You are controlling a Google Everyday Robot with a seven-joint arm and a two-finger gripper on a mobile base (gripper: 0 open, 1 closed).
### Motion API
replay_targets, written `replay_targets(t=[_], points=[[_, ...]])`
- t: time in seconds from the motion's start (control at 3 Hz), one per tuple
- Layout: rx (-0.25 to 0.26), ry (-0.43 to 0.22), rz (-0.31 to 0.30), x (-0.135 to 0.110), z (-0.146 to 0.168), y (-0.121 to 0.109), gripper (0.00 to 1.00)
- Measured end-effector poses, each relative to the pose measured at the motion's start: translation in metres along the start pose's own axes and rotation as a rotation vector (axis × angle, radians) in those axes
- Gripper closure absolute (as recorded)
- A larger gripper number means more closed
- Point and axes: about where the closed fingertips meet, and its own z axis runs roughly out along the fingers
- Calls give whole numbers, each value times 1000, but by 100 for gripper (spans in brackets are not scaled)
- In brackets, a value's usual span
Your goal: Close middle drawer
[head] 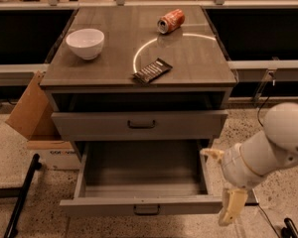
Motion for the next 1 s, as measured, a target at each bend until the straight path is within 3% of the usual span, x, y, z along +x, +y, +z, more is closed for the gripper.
replay_targets(t=[0.67, 1.0], points=[[-185, -30, -36, 17, 82, 46, 0], [-185, -30, -36, 17, 82, 46, 0]])
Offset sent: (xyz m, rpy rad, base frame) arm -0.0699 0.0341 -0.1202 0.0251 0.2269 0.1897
